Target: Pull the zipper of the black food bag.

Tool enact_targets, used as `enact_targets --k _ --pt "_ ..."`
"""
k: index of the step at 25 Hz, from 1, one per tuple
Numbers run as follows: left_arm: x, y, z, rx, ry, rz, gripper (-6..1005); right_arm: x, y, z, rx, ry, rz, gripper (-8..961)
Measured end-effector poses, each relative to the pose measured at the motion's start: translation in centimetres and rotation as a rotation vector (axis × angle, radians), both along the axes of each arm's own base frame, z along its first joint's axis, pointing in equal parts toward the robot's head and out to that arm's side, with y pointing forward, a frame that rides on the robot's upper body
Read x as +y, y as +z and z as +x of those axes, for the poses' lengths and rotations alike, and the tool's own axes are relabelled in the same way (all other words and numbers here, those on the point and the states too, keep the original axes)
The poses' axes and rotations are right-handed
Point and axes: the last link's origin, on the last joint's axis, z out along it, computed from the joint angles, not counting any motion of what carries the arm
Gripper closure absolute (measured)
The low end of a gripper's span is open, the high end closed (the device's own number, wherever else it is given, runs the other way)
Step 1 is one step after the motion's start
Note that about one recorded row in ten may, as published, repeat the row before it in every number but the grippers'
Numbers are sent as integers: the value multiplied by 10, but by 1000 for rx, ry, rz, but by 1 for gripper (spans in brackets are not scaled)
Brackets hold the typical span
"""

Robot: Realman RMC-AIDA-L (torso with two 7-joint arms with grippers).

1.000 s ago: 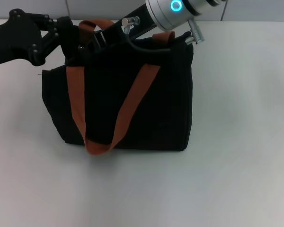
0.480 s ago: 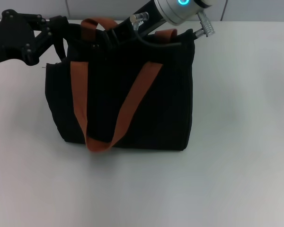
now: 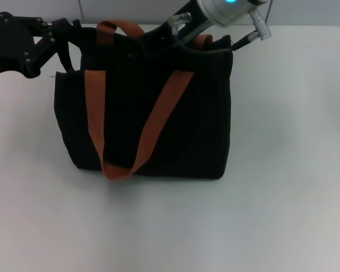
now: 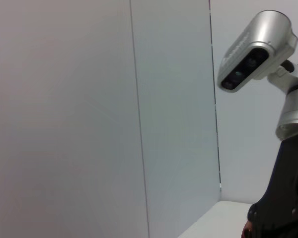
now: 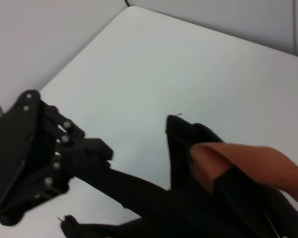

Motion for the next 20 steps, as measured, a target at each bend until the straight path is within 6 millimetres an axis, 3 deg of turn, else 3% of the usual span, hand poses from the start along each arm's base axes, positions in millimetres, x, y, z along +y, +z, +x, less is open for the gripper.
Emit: enact_targets --k 11,20 --pt "-2 5 -6 -6 23 24 977 -7 25 15 -56 -26 61 955" --pt "-2 6 -8 -5 33 29 978 -9 57 42 -52 -87 133 954"
